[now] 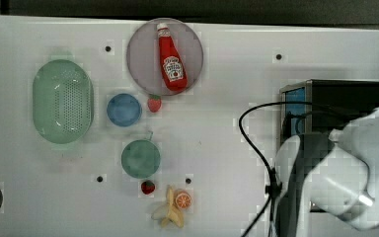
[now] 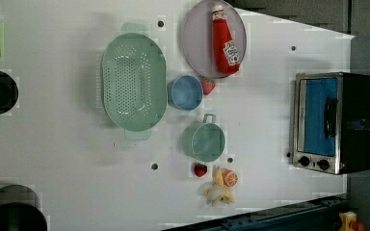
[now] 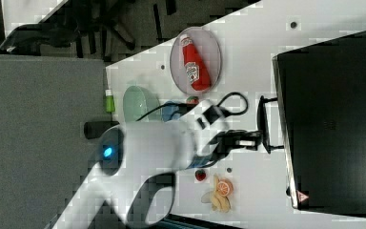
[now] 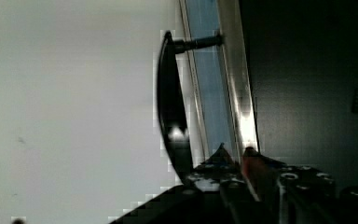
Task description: Flap open oven.
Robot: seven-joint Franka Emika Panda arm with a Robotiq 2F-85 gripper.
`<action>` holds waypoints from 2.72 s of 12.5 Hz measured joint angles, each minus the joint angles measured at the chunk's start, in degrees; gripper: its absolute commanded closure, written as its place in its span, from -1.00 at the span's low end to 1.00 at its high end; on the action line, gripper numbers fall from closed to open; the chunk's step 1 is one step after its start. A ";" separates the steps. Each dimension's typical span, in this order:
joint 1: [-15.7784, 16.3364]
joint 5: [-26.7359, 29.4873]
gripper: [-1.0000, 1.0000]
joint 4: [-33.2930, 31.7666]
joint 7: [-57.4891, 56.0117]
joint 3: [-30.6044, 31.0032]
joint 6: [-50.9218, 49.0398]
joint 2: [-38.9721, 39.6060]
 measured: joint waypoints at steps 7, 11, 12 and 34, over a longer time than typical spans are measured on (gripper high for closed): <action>0.44 0.22 0.65 -7.16 -2.13 0.69 12.45 2.64; 0.68 0.15 0.65 -7.95 -2.24 0.50 14.49 2.71; 0.66 0.08 0.65 -8.06 -2.24 0.49 15.83 2.76; 12.39 -47.22 0.65 -10.63 50.38 14.01 14.91 15.68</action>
